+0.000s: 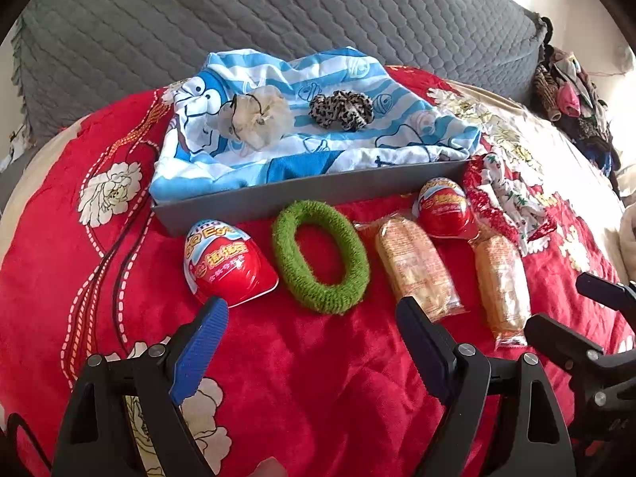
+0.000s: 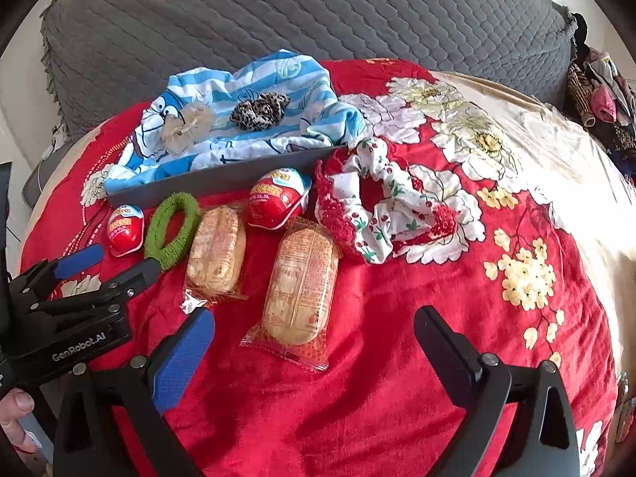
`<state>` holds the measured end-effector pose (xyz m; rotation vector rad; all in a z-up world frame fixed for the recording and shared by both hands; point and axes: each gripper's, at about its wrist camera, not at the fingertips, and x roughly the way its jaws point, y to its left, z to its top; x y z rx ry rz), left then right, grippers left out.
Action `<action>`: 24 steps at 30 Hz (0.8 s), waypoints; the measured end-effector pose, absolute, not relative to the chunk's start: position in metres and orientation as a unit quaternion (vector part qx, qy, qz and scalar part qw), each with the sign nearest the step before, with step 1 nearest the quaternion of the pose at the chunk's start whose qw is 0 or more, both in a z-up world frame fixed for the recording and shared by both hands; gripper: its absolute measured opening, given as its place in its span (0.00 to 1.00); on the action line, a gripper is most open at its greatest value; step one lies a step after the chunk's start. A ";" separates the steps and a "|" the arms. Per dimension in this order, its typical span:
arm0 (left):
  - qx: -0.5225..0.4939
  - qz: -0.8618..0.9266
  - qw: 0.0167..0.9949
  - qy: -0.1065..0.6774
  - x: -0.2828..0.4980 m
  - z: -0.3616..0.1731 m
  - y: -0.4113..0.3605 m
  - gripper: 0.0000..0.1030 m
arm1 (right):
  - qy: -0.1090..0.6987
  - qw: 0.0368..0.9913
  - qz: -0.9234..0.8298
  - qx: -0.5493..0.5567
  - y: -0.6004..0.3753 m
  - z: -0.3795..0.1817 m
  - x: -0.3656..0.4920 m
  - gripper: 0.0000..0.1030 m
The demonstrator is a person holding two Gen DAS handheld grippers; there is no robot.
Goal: Organize objects
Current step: 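Grasp the green fuzzy ring with the left tool while the right tool grasps the bread package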
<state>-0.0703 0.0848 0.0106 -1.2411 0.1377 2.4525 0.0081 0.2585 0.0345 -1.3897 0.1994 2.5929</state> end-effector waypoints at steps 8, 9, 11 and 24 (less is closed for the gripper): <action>-0.452 0.872 0.187 0.029 -0.076 0.002 0.075 0.85 | 0.055 0.099 0.873 -0.474 0.255 0.028 0.002 0.98; -0.451 0.872 0.187 0.027 -0.076 0.002 0.075 0.85 | 0.055 0.101 0.872 -0.475 0.255 0.027 0.001 0.98; -0.449 0.873 0.190 0.025 -0.074 0.001 0.078 0.85 | 0.056 0.103 0.871 -0.477 0.256 0.024 -0.001 0.98; -0.443 0.863 0.240 0.045 -0.078 -0.002 0.111 0.85 | 0.077 0.125 0.860 -0.488 0.268 0.013 -0.006 0.96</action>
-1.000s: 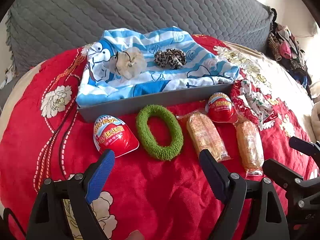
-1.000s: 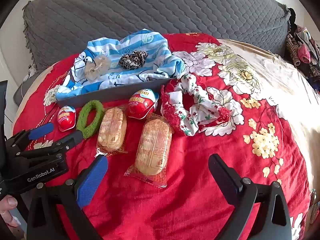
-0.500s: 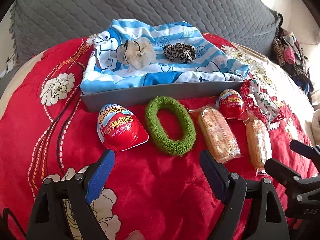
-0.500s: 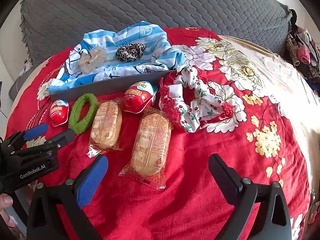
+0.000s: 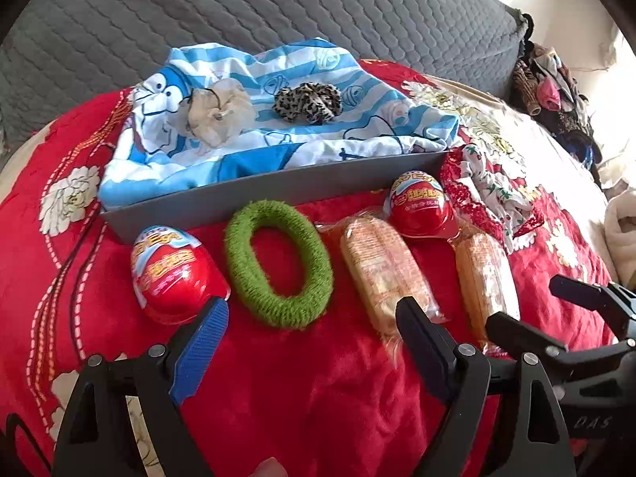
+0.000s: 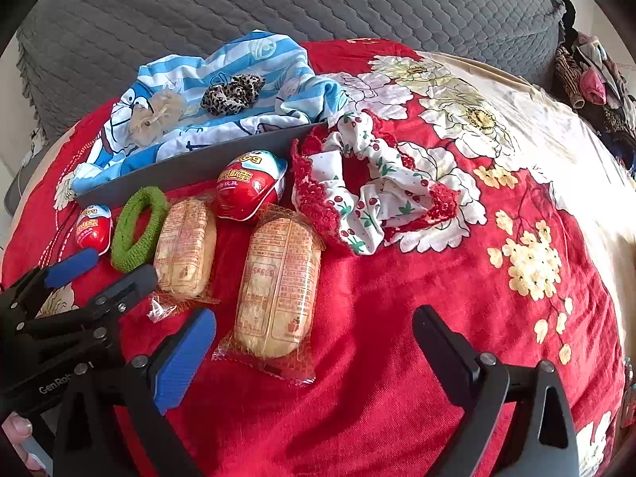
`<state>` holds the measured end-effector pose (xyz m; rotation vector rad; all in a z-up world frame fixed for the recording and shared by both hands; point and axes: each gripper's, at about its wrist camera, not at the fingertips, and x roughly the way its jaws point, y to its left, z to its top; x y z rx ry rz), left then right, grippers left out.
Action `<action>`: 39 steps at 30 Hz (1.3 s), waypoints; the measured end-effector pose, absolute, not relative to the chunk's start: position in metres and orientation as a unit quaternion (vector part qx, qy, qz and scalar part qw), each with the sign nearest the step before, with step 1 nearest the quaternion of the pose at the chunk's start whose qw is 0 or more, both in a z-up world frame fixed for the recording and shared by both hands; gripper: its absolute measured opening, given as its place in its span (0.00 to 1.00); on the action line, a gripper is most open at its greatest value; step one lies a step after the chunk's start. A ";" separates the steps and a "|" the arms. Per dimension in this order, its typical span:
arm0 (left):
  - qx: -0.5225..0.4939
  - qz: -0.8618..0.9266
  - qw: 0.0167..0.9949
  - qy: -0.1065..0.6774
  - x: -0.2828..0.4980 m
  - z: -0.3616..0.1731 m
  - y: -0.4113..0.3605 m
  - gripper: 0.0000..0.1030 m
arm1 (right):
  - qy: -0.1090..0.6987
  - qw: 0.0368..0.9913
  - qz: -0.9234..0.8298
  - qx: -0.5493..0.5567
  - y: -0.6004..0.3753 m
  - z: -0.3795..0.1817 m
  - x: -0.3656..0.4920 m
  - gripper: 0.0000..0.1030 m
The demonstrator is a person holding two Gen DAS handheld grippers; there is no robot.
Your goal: Organize objects
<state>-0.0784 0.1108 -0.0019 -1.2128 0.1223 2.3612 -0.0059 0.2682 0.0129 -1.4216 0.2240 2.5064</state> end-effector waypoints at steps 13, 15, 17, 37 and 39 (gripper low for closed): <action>-0.451 0.856 0.252 0.003 -0.092 -0.009 0.099 0.84 | 0.072 0.129 0.860 -0.488 0.268 0.010 -0.012 0.95; -0.453 0.856 0.250 0.007 -0.092 -0.011 0.099 0.84 | 0.068 0.128 0.860 -0.489 0.266 0.009 -0.013 0.95; -0.454 0.856 0.247 0.012 -0.092 -0.014 0.100 0.83 | 0.063 0.126 0.859 -0.492 0.264 0.007 -0.014 0.95; -0.466 0.851 0.243 -0.009 -0.099 -0.027 0.095 0.29 | 0.073 0.101 0.849 -0.514 0.266 -0.010 -0.026 0.39; -0.465 0.850 0.247 -0.011 -0.098 -0.026 0.095 0.26 | 0.080 0.099 0.850 -0.512 0.268 -0.008 -0.025 0.39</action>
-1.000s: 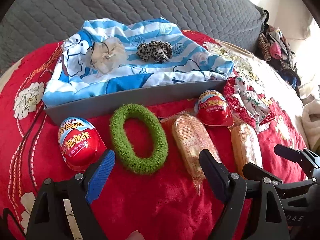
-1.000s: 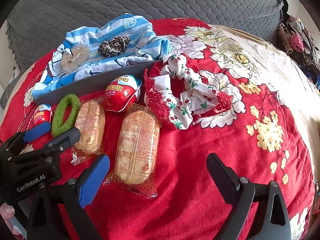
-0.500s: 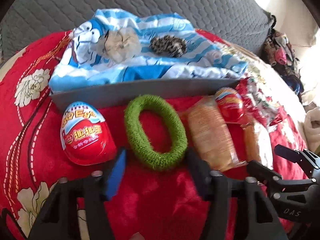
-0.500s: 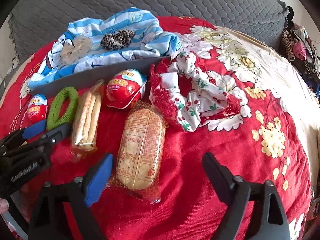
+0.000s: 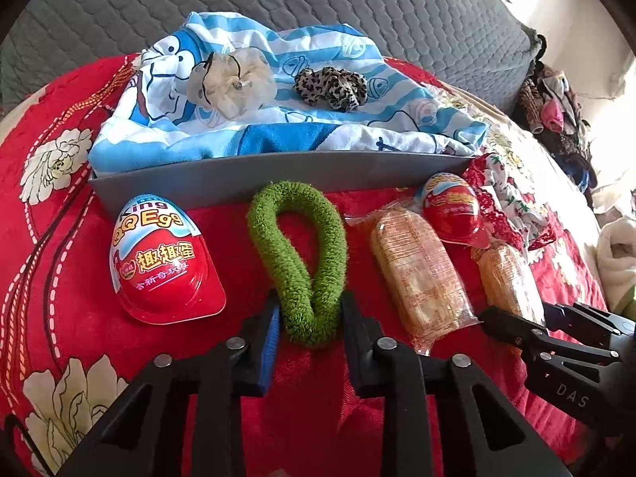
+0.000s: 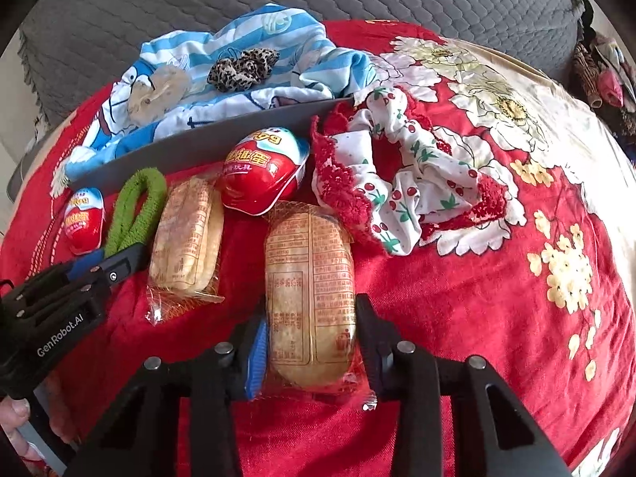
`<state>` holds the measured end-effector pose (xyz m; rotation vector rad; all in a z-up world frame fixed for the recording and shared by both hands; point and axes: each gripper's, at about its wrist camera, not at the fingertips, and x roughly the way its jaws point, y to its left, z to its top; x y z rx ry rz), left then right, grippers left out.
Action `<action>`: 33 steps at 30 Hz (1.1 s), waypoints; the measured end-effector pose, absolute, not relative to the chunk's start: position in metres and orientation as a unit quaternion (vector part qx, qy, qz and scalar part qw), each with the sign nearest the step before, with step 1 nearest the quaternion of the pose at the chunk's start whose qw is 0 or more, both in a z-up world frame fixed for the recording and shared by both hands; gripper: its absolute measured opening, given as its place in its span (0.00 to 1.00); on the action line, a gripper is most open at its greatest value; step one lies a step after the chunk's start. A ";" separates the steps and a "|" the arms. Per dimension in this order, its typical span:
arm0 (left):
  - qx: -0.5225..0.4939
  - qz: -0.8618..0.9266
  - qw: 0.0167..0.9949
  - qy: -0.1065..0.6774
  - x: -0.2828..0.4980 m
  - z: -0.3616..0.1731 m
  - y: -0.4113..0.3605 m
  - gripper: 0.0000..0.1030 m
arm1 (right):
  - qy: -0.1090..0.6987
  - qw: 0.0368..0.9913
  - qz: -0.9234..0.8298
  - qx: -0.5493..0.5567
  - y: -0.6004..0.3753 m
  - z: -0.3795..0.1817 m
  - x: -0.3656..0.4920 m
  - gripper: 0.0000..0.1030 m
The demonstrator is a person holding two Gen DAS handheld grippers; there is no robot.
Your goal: Organize objects
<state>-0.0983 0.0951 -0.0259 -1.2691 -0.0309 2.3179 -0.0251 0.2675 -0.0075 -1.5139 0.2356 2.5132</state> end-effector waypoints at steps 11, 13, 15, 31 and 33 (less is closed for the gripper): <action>-0.462 0.850 0.253 -0.004 -0.093 -0.023 0.096 0.24 | 0.089 0.088 0.854 -0.506 0.267 -0.001 -0.021 0.38; -0.461 0.851 0.251 -0.002 -0.091 -0.022 0.096 0.23 | 0.089 0.088 0.853 -0.506 0.267 -0.001 -0.021 0.38; -0.461 0.851 0.252 -0.004 -0.089 -0.020 0.096 0.23 | 0.091 0.086 0.854 -0.505 0.267 0.000 -0.019 0.38; -0.456 0.858 0.238 -0.012 -0.073 -0.009 0.093 0.23 | 0.097 0.068 0.861 -0.494 0.263 0.010 -0.016 0.38; -0.455 0.859 0.234 -0.016 -0.070 -0.006 0.092 0.23 | 0.097 0.063 0.863 -0.491 0.261 0.012 -0.015 0.38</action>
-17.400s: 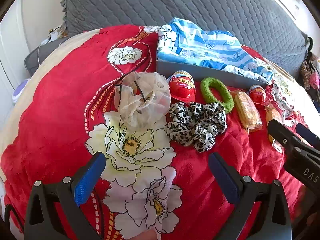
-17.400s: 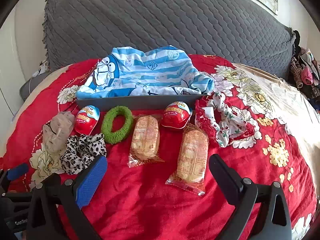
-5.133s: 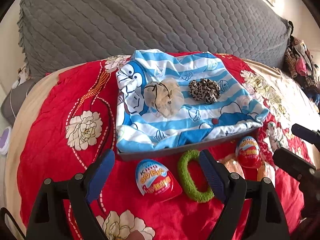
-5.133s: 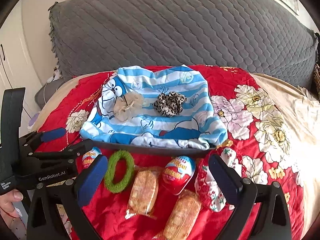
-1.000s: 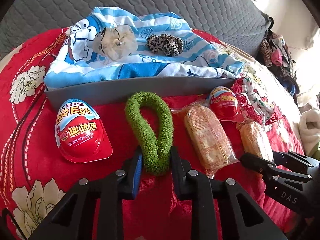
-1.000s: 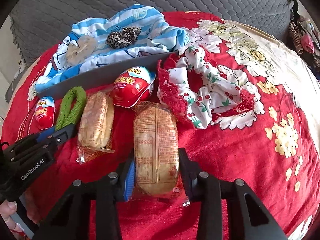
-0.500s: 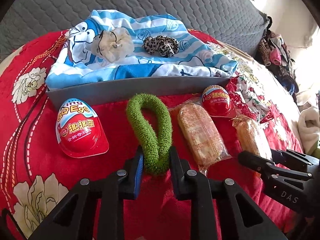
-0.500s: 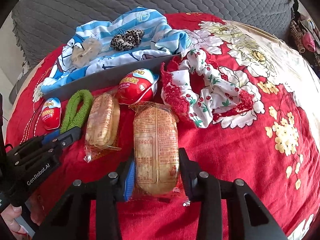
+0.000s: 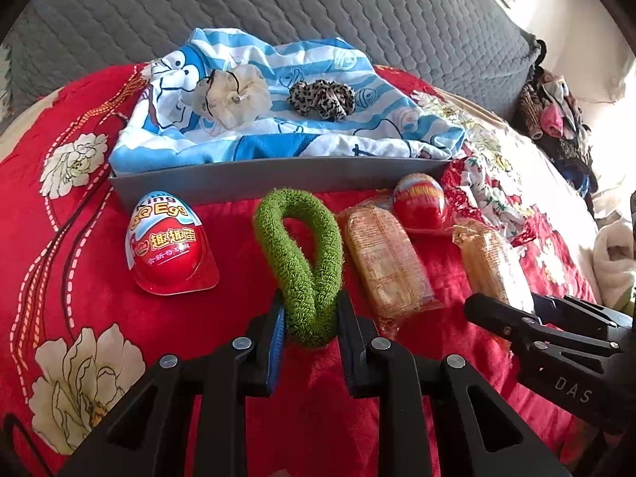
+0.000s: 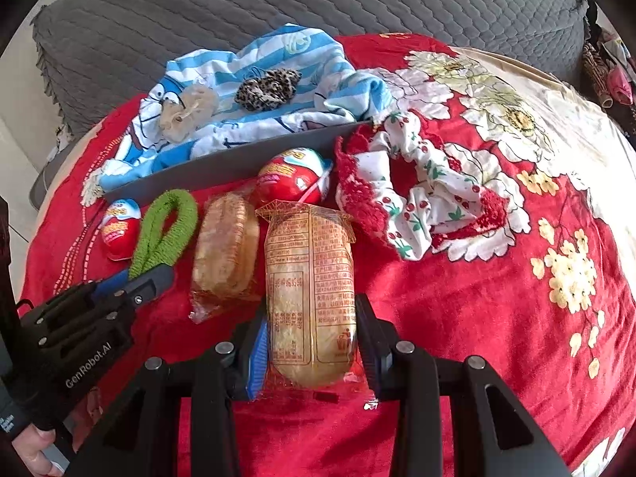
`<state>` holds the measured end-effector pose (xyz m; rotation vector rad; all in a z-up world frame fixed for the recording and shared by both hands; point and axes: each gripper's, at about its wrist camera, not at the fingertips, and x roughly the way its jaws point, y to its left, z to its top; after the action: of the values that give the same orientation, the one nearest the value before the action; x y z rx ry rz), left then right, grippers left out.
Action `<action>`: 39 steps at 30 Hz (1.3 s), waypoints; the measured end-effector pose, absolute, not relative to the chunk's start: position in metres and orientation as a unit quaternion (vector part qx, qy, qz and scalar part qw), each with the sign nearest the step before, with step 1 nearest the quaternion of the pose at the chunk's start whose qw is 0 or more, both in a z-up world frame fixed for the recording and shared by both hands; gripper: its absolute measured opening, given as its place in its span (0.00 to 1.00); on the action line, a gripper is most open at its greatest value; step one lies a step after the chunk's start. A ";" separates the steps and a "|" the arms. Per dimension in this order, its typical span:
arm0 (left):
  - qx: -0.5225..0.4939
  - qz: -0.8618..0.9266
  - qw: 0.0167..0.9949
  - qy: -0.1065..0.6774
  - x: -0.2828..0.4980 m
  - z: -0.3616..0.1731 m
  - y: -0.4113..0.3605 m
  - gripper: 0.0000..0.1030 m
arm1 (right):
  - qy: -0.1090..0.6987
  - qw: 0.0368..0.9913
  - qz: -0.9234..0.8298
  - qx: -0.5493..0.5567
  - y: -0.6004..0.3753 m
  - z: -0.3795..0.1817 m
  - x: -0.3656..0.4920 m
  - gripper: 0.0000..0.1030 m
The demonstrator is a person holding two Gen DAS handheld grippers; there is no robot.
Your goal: Organize objects
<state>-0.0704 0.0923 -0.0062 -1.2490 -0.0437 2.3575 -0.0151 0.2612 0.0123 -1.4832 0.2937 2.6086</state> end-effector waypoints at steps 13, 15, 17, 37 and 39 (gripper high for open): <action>-0.443 0.868 0.225 -0.009 -0.059 0.015 0.088 0.23 | 0.089 0.048 0.879 -0.466 0.255 0.032 -0.010 0.38; -0.440 0.870 0.223 -0.008 -0.058 0.018 0.087 0.23 | 0.088 0.046 0.880 -0.464 0.254 0.033 -0.010 0.38; -0.438 0.871 0.222 -0.007 -0.057 0.021 0.088 0.23 | 0.091 0.043 0.882 -0.461 0.255 0.035 -0.009 0.38; -0.412 0.889 0.196 -0.031 -0.037 0.049 0.074 0.23 | 0.068 0.005 0.907 -0.416 0.235 0.061 -0.005 0.38; -0.410 0.891 0.193 -0.038 -0.038 0.051 0.071 0.23 | 0.064 0.002 0.909 -0.412 0.233 0.063 -0.004 0.38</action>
<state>-0.0377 0.0714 0.0513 -1.1489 -0.1054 2.4993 -0.0044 0.2332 0.0631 -1.2928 0.2013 2.8526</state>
